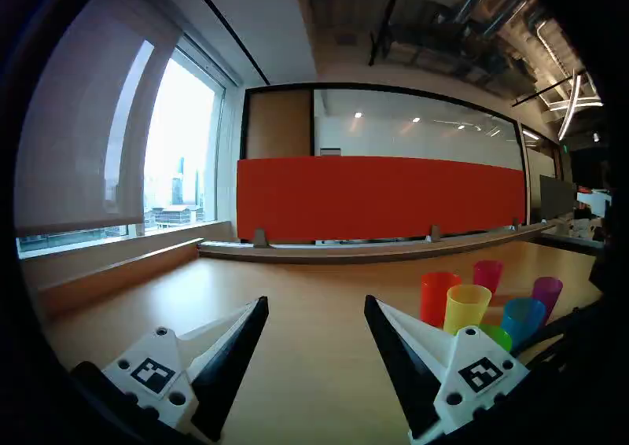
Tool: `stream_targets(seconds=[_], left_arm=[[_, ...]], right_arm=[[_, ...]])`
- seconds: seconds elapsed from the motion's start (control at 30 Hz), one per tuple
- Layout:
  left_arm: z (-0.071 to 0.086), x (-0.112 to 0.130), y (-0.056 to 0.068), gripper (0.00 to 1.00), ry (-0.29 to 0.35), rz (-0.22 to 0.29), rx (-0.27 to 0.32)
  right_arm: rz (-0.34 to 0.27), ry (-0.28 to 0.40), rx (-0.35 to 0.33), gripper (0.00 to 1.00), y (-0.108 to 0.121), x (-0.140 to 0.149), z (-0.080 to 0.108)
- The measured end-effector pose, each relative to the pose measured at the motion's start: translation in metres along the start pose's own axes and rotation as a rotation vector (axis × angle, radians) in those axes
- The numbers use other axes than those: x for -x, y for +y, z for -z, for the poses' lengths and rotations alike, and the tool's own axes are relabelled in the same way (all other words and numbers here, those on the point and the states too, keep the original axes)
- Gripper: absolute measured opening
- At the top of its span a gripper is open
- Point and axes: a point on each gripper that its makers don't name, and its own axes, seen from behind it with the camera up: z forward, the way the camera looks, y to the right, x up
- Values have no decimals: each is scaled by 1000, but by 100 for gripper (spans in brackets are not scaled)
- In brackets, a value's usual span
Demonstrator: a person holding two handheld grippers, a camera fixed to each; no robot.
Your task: Pour water
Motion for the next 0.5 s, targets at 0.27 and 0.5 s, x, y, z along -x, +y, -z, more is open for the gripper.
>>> stream_targets(seconds=[0.27, 0.5], left_arm=[[0, 0, 0, 90, 0, 0, 0], [0, 0, 0, 90, 0, 0, 0]], right_arm=[[-25, -29, 11, 99, 6, 37, 2], [-43, -53, 20, 99, 11, 58, 4]])
